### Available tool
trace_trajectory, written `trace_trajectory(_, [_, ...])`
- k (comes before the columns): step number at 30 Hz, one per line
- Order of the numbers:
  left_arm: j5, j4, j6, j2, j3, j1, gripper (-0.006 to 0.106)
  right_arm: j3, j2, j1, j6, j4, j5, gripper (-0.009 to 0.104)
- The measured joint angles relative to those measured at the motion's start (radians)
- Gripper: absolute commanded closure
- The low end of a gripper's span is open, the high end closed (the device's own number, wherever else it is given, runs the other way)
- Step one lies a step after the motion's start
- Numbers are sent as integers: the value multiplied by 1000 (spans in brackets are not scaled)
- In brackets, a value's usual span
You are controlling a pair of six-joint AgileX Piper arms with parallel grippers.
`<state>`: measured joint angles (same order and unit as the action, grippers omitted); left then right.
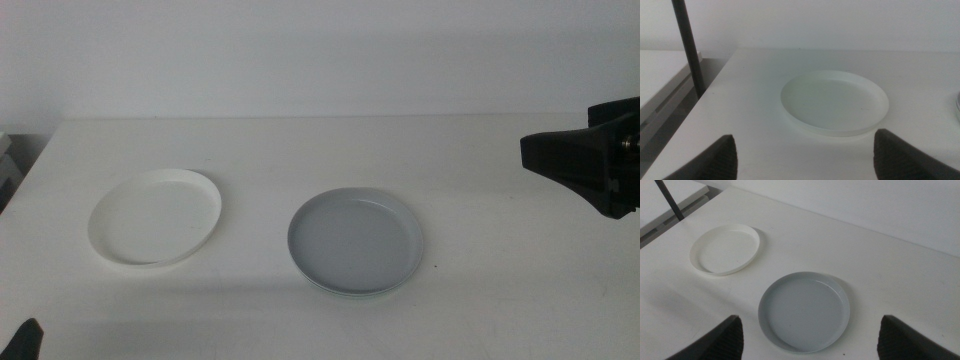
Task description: Stack the three bowls on top of each other.
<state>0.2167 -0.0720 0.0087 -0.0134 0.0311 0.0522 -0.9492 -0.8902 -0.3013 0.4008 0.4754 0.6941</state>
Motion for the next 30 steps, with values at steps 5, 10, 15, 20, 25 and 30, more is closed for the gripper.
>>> trace_trajectory(5, [0,-1,0,0,0,36,-4,0,0,0,0,0,0,16])
trace_trajectory(10, [28,-8,-3,69,-65,47,-4,0,0,0,0,0,0,16])
trace_trajectory(15, [114,-10,-3,283,-279,47,-4,0,0,0,0,0,0,16])
trace_trajectory(20, [243,-11,-3,521,-536,47,-4,0,0,0,0,0,0,16])
trace_trajectory(25, [334,-20,-3,719,-762,47,-4,0,0,0,0,0,0,16])
trace_trajectory(30, [430,-34,-3,912,-967,47,-4,0,0,0,0,0,0,16])
